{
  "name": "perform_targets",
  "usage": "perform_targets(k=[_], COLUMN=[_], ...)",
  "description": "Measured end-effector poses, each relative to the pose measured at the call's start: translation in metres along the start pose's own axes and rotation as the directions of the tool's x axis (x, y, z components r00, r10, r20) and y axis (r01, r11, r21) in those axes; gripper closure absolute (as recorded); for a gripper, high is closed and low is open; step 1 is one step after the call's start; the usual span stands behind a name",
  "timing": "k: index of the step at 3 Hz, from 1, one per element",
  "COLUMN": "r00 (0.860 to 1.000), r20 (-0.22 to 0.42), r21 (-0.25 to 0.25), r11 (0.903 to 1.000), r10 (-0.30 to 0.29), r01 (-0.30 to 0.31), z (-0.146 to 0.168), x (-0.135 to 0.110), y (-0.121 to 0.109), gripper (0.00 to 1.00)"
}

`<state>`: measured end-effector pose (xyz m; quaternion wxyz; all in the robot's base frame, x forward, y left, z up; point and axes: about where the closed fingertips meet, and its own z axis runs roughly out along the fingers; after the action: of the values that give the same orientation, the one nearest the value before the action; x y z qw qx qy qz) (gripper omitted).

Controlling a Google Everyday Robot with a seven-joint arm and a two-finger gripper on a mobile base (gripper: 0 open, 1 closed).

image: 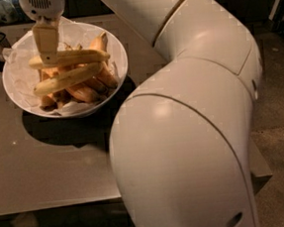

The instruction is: Pick banana from white bowl

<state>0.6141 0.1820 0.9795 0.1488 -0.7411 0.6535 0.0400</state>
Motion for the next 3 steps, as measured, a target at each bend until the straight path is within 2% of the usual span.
perform_targets(k=[3], r00=[1.000], r20=[-0.012], r21=[-0.058], r11=[0.9981], r10=[0.021], r01=[-0.022], z=[0.022], x=[0.007], y=[0.001], gripper=[0.37])
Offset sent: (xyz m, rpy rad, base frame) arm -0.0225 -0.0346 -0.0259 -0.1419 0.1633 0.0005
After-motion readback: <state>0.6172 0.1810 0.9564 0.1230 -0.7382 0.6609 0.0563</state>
